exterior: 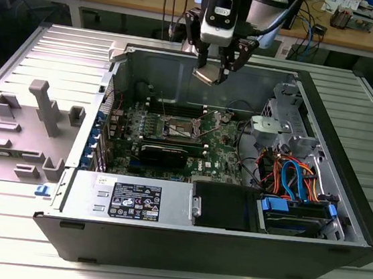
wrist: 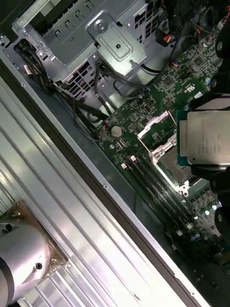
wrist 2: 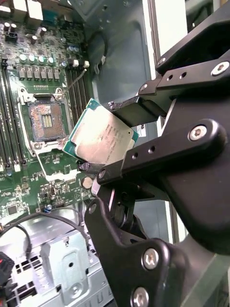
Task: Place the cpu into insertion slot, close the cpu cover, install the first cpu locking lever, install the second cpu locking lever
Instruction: 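Place the cpu into insertion slot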
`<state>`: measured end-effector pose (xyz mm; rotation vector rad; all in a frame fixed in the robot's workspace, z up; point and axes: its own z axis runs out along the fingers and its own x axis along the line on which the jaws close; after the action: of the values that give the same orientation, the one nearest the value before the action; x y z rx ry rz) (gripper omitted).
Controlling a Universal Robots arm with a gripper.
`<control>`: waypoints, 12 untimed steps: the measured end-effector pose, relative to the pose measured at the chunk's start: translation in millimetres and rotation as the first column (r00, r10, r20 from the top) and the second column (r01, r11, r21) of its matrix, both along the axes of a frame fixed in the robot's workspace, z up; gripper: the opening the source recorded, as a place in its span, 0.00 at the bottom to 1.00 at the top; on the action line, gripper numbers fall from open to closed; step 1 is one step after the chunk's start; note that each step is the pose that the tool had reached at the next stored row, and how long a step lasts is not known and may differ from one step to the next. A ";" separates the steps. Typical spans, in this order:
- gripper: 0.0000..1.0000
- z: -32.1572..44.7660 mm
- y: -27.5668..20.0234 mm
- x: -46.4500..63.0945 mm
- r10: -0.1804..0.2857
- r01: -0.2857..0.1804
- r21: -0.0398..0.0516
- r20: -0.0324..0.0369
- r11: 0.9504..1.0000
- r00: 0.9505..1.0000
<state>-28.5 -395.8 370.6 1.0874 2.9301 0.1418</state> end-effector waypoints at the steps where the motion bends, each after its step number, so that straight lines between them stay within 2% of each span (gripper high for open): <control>1: 0.55 0.0 0.0 0.0 -0.013 0.013 0.000 0.000 1.000 1.000; 7: 0.55 -0.3 0.0 0.0 -0.091 0.091 0.000 0.000 0.996 0.996; 12: 0.55 -0.6 0.0 0.0 -0.163 0.163 0.000 0.000 0.987 0.987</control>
<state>-28.5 -395.8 370.0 1.3205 2.8247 0.1392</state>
